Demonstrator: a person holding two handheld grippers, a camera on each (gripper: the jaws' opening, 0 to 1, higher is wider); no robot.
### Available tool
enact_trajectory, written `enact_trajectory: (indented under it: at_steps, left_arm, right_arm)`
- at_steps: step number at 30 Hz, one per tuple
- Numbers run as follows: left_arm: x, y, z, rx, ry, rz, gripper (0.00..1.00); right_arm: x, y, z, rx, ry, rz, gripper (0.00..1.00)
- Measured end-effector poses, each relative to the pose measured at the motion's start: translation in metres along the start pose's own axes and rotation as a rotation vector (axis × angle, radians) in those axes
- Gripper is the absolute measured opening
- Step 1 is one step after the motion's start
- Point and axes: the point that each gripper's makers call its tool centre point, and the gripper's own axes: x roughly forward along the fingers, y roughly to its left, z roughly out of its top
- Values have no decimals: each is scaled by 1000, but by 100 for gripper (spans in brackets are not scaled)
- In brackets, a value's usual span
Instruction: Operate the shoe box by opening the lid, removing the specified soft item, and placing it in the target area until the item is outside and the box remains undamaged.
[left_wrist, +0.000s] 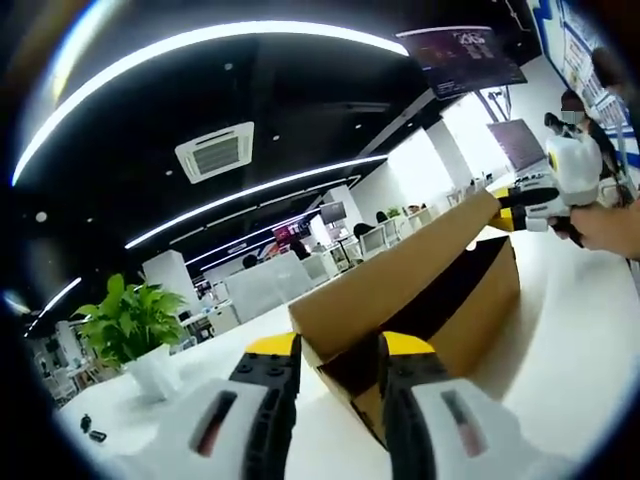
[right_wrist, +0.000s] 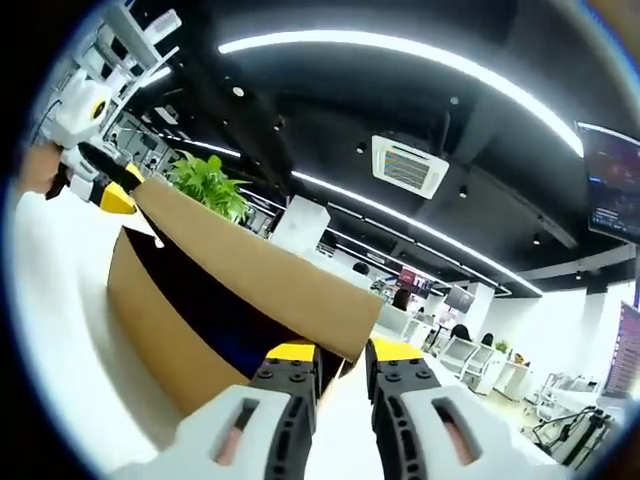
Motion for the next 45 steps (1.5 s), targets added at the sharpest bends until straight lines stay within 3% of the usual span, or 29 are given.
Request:
enact_trajectory:
  at_steps: [6,17,20,23,26,37,39,41,45]
  left_arm:
    - [0,1,3,5,-7,-4,31]
    - [1,2,6,26,-4,-15,32]
    - [0,0,5,31,-5,-31,35]
    - [0,-6,-3,47,37,-87,39]
    - [-2,-6,-1,49,30,-104,42]
    - [-6,-9,-2,5,35,-167,41]
    - [-10,-14,-8,47,62,-228,39]
    - [-13,-12,-6,-15,57,-260,36]
    - [-16,-7,-1,-5,60,-283,36]
  right_arm:
    - [12,-14,-7,209,-12,-9,6]
    - [16,-16,-4,165,4,-29,2]
    - [17,-16,-3,188,13,-27,2]
    - [17,-16,-1,221,28,-23,2]
    - [16,-15,1,186,48,-37,1]
    - [17,-17,1,204,51,-29,1]
    - [17,-18,1,201,56,-26,2]
    - [18,-18,2,198,59,-20,2]
    - [21,-20,4,206,79,-11,1]
